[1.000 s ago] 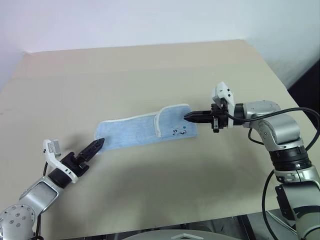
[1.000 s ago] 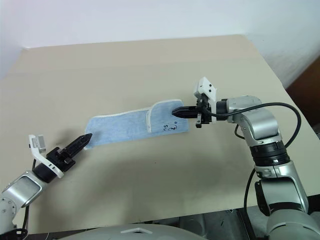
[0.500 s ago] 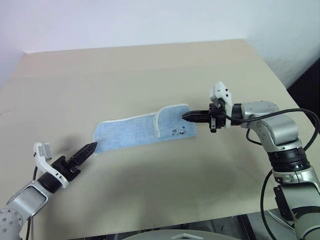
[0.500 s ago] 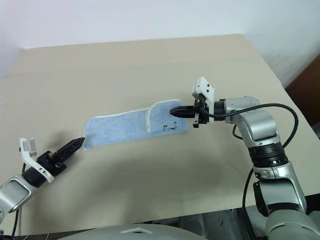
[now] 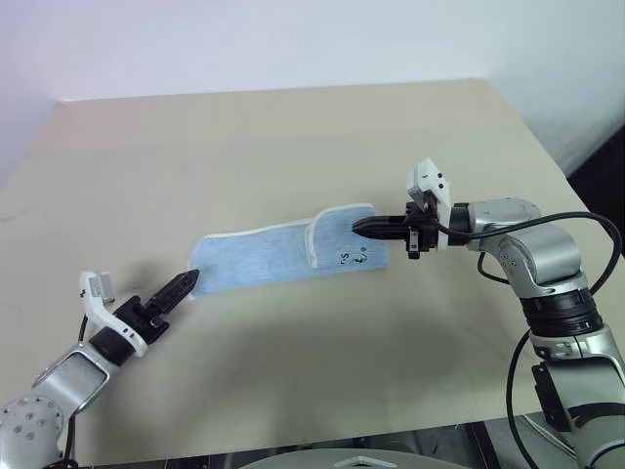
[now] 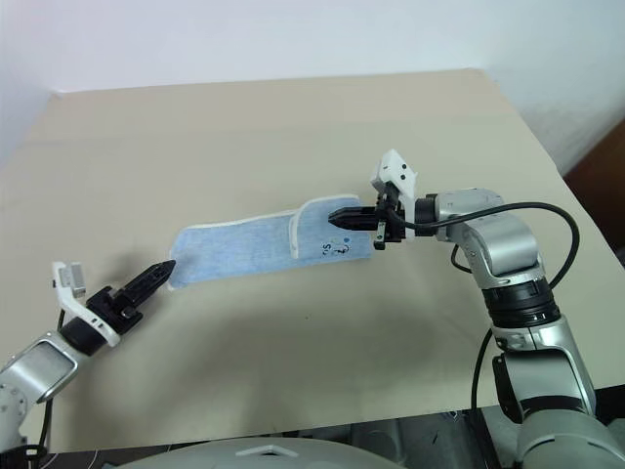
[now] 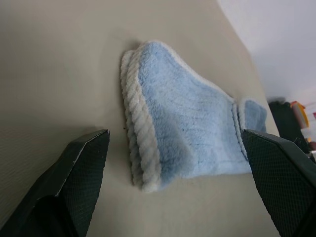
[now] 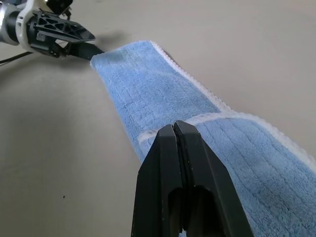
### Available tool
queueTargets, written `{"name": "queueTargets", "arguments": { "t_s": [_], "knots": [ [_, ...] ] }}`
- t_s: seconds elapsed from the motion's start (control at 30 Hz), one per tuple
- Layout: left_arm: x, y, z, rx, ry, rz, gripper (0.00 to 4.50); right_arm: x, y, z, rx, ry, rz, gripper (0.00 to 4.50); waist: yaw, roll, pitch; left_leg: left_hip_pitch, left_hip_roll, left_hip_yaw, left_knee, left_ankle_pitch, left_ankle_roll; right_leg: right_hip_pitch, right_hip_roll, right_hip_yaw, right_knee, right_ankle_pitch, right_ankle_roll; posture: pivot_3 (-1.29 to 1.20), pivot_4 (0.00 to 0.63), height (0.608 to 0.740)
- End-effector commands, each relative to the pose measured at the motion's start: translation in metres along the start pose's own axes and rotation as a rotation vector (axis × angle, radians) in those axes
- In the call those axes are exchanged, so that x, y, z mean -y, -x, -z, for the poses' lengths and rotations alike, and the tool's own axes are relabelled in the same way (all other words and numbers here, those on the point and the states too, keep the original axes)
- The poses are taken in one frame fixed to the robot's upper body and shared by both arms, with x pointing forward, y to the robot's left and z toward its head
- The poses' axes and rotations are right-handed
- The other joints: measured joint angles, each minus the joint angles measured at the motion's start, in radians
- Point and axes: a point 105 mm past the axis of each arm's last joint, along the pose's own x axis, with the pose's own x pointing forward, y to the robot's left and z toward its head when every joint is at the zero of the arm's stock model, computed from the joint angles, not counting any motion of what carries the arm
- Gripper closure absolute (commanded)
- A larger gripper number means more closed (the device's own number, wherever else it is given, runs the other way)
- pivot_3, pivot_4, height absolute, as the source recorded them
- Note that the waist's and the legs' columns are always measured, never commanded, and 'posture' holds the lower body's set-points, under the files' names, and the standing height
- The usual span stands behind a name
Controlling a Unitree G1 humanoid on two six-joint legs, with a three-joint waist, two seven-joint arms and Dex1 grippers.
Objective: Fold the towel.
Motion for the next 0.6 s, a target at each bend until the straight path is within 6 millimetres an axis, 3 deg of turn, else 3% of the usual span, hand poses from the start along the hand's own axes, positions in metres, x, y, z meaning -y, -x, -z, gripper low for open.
{"name": "queueTargets", "arguments": {
  "t_s": [0.03, 0.33, 0.43, 0.6],
  "knots": [
    [0.002, -0.008, 0.008, -0.038, 0.002, 0.007, 0.02, -0.004, 0.000, -0.012, 0.032, 0.039, -0.012, 4.50, 0.001, 0.000, 0.000, 0.000, 0.000, 0.000, 0.000, 0.000, 0.000, 0.000, 0.000, 0.000, 0.000, 0.000, 0.000, 0.00, 0.150, 0.740],
    [0.001, -0.015, 0.012, -0.095, -0.022, -0.006, 0.02, -0.005, -0.001, -0.012, 0.038, 0.031, -0.008, 4.50, 0.014, 0.001, 0.000, 0.000, 0.000, 0.000, 0.000, 0.000, 0.000, 0.000, 0.000, 0.000, 0.000, 0.000, 0.000, 0.00, 0.150, 0.740],
    [0.000, -0.016, 0.018, -0.126, -0.020, -0.014, 0.61, -0.006, -0.001, -0.012, 0.040, 0.028, -0.008, 4.50, 0.015, 0.001, 0.000, 0.000, 0.000, 0.000, 0.000, 0.000, 0.000, 0.000, 0.000, 0.000, 0.000, 0.000, 0.000, 0.00, 0.150, 0.740],
    [0.000, -0.018, 0.021, -0.140, -0.020, -0.012, 2.29, -0.006, 0.000, -0.015, 0.048, 0.026, -0.010, 4.50, 0.014, 0.001, 0.000, 0.000, 0.000, 0.000, 0.000, 0.000, 0.000, 0.000, 0.000, 0.000, -0.001, 0.000, 0.000, 0.00, 0.150, 0.740]
  ]
}}
